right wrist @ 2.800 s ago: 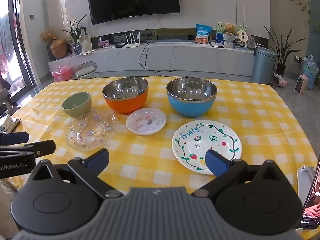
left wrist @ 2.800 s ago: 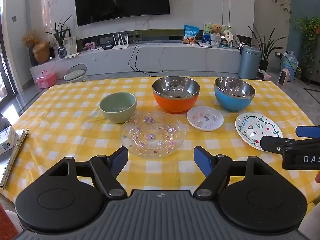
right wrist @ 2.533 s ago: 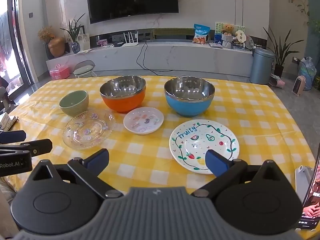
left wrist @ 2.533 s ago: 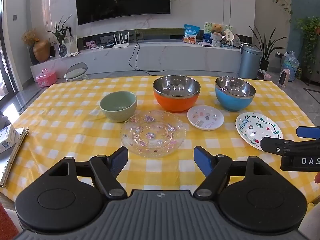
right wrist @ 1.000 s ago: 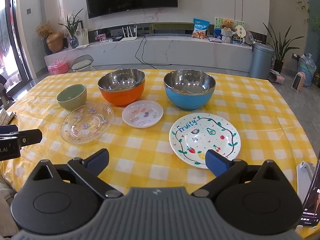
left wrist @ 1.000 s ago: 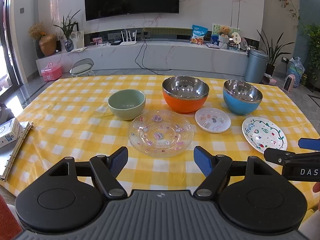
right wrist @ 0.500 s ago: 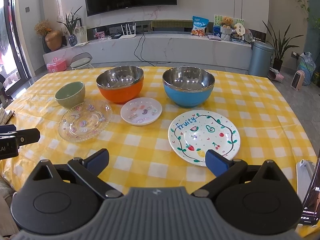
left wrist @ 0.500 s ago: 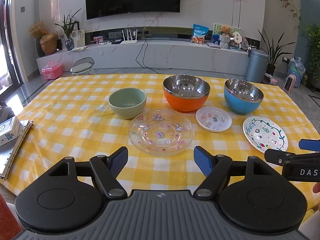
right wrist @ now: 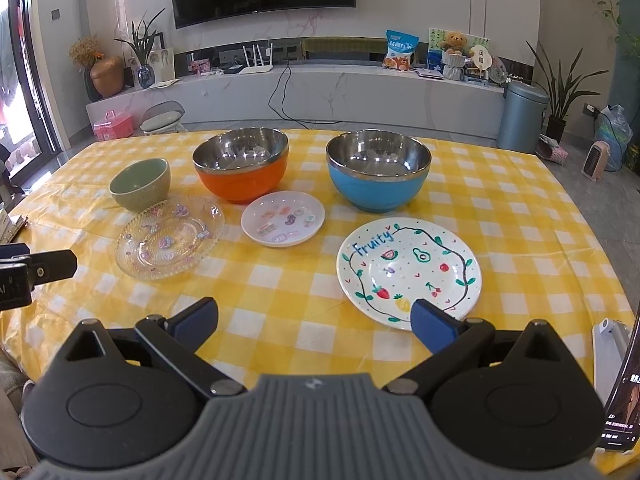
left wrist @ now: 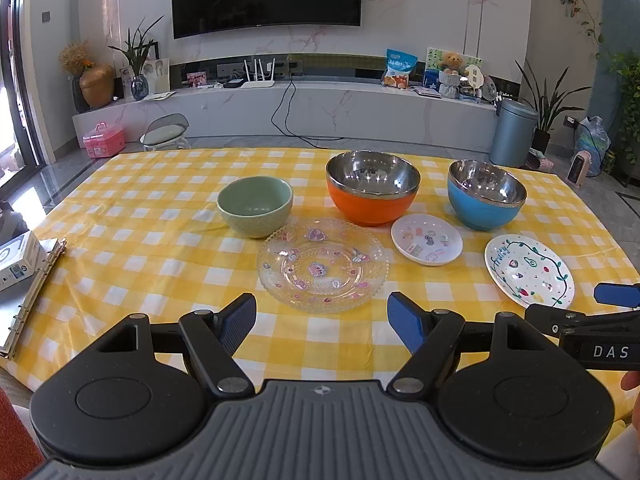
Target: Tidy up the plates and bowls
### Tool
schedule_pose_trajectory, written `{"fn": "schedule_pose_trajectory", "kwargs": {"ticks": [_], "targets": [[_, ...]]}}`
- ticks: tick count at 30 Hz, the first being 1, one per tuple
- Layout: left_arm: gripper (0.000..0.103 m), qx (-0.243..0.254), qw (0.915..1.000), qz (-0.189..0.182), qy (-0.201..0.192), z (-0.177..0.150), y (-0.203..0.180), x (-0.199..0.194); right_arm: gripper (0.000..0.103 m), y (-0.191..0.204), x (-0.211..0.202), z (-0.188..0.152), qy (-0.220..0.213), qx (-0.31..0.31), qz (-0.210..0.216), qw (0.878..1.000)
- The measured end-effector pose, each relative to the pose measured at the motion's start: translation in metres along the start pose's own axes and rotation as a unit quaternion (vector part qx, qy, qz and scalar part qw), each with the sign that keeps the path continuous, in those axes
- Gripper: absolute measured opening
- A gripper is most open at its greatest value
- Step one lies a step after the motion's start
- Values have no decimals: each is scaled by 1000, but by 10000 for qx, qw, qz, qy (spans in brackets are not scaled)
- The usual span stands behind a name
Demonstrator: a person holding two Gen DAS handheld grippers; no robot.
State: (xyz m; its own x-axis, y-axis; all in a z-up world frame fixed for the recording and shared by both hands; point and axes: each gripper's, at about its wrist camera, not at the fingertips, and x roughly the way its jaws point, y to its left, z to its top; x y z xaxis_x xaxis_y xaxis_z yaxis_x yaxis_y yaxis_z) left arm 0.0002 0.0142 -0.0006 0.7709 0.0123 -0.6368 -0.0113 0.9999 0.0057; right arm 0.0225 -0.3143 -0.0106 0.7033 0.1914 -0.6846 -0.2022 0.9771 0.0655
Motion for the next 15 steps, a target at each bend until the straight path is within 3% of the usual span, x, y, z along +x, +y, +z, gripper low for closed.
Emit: {"fn": "schedule_pose_trajectory", "kwargs": {"ticks": [15], "targets": [[88, -34, 10000, -34, 55, 0, -1, 2, 100, 0, 3, -2, 86, 12, -21, 10000]]}}
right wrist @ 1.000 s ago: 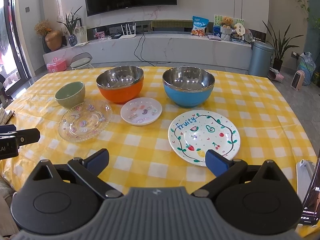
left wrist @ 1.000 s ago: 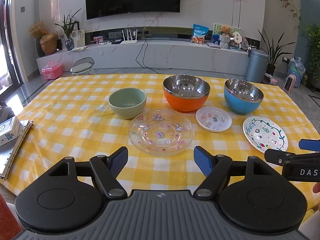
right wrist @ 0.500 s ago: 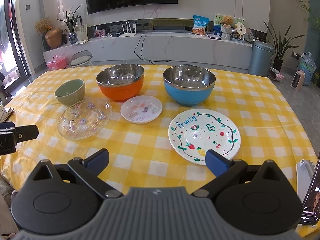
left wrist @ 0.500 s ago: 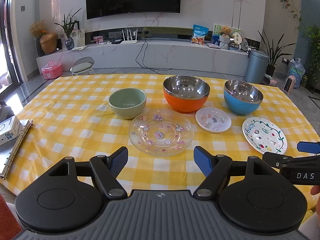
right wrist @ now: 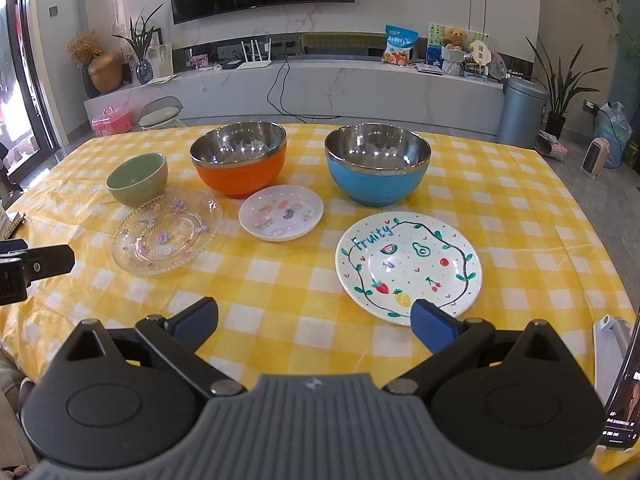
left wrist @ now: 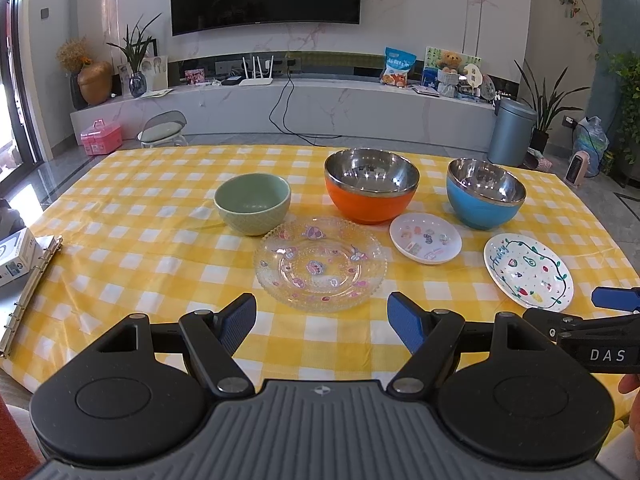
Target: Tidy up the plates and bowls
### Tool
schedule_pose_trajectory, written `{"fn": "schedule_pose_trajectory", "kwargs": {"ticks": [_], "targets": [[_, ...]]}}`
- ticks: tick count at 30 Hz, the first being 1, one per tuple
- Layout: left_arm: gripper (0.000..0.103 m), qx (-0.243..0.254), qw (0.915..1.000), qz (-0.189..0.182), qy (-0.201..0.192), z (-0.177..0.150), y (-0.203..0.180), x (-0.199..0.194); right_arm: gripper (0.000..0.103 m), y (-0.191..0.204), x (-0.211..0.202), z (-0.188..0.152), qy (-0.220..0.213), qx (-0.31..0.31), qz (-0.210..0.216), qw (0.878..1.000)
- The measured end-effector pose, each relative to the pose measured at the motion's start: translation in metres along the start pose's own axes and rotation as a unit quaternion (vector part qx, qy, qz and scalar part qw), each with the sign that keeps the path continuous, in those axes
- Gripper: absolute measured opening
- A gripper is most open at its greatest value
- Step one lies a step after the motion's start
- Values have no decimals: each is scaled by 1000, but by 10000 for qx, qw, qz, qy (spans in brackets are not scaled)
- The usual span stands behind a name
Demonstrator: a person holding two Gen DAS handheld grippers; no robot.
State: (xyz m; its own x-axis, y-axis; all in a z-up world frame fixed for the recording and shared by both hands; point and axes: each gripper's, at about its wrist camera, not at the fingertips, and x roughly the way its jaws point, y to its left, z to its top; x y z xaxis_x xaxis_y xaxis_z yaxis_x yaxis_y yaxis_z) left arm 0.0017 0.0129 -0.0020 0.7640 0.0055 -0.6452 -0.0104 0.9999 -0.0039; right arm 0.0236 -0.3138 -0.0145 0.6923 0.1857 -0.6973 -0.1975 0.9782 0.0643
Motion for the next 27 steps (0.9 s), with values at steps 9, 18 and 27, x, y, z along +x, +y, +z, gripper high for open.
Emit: {"fn": "schedule_pose_trajectory", "kwargs": {"ticks": [9, 18, 27], "targets": [[79, -395, 9986, -318, 145, 9, 5, 13, 98, -8, 10, 1, 166, 326, -22, 9993], [61, -749, 9914, -922, 550, 28, 6, 46, 77, -6, 44, 16, 302, 751, 152, 9966], [51, -789, 9925, -416, 832, 64, 34, 82, 63, 21, 81, 33, 177, 708, 620, 9954]]}}
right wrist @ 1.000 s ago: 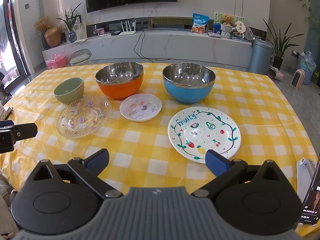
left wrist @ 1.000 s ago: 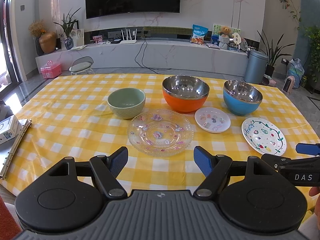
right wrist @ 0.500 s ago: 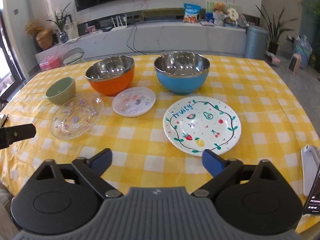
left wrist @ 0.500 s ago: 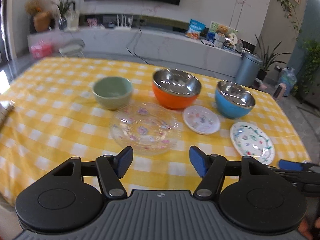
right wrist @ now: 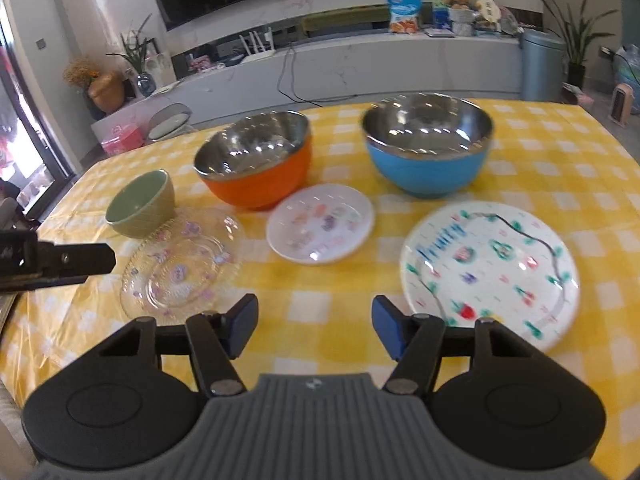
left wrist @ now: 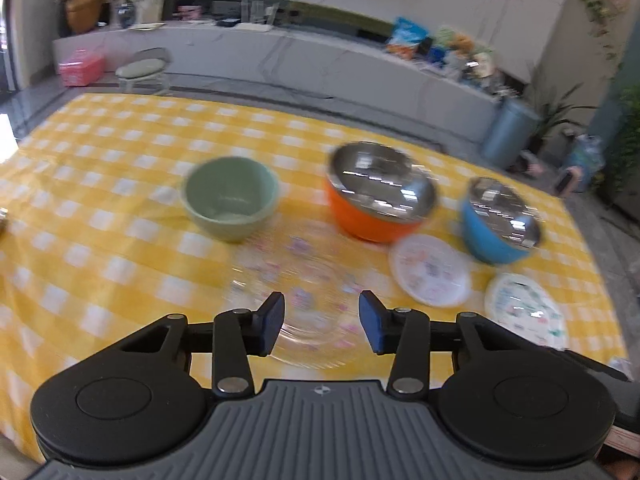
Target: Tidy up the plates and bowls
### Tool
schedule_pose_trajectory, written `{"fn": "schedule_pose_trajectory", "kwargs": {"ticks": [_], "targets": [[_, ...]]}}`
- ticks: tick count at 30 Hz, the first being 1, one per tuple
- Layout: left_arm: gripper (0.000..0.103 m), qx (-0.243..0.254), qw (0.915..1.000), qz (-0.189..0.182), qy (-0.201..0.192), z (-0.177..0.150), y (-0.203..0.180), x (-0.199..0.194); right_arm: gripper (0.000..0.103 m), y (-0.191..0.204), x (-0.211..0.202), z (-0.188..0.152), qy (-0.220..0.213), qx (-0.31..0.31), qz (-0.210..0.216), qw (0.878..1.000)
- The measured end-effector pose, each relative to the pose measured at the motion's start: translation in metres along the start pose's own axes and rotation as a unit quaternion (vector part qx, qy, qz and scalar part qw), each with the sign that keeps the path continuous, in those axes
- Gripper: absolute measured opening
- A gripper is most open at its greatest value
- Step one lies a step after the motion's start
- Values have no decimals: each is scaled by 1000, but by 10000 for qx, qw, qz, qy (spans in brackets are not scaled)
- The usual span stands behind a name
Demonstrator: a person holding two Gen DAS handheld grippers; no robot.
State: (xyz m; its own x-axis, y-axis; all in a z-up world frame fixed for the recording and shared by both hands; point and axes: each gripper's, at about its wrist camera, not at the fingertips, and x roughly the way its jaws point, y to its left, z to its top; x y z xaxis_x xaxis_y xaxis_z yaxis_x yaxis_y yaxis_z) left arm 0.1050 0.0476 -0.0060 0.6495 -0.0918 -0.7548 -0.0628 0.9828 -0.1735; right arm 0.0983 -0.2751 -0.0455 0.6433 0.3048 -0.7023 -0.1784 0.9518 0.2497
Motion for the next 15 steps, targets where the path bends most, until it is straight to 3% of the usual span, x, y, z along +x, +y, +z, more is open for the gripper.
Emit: {"fn": "schedule_pose_trajectory", "kwargs": {"ticks": [9, 11, 15], "targets": [[52, -556, 9982, -117, 191, 14, 41, 34, 63, -2, 36, 18, 184, 898, 552, 9943], [53, -659, 9973, -228, 234, 12, 46, 42, 51, -5, 41, 20, 197, 1089, 735, 9911], [52, -924, 9945, -332, 362, 7, 56, 60, 45, -7, 52, 22, 245, 1269, 879, 9877]]}}
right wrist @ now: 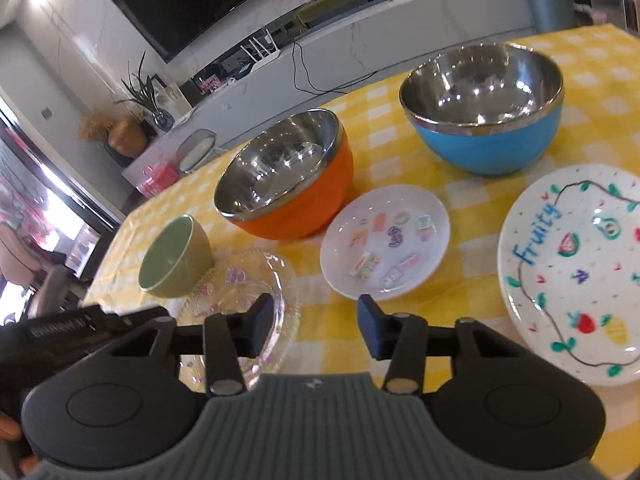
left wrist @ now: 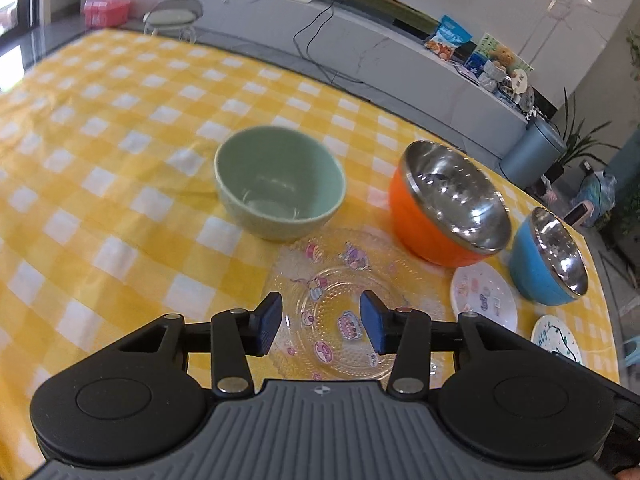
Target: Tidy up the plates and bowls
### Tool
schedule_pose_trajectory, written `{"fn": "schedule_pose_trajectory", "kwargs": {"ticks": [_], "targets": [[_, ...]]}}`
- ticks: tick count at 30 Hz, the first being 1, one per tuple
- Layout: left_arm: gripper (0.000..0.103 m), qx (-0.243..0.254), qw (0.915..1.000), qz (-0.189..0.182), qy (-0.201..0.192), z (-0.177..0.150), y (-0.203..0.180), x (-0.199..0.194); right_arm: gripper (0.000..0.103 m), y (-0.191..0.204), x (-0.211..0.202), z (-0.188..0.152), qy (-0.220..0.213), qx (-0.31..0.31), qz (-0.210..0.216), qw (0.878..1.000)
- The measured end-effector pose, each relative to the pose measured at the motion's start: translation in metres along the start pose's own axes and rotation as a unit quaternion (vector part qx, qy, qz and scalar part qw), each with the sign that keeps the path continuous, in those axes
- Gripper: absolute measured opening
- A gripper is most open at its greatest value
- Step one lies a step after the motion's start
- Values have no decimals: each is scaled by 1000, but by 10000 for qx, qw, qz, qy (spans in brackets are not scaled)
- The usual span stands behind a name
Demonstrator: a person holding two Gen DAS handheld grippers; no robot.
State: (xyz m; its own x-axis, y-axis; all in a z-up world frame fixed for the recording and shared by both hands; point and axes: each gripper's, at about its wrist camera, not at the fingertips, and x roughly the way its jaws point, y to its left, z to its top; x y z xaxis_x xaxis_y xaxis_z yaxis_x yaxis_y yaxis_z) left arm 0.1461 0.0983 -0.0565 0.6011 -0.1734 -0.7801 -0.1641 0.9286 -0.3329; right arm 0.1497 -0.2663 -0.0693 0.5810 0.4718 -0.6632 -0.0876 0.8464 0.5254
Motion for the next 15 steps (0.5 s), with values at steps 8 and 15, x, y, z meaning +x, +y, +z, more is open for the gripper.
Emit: {"fn": "schedule_pose_trajectory", "kwargs": {"ticks": [8, 15], "targets": [[51, -387, 9988, -270, -123, -1, 20, 11, 36, 3, 31, -4, 346, -120, 126, 9992], [51, -341, 9982, -487, -119, -1, 18, 18, 35, 2, 38, -6, 336, -115, 305, 9989]]}}
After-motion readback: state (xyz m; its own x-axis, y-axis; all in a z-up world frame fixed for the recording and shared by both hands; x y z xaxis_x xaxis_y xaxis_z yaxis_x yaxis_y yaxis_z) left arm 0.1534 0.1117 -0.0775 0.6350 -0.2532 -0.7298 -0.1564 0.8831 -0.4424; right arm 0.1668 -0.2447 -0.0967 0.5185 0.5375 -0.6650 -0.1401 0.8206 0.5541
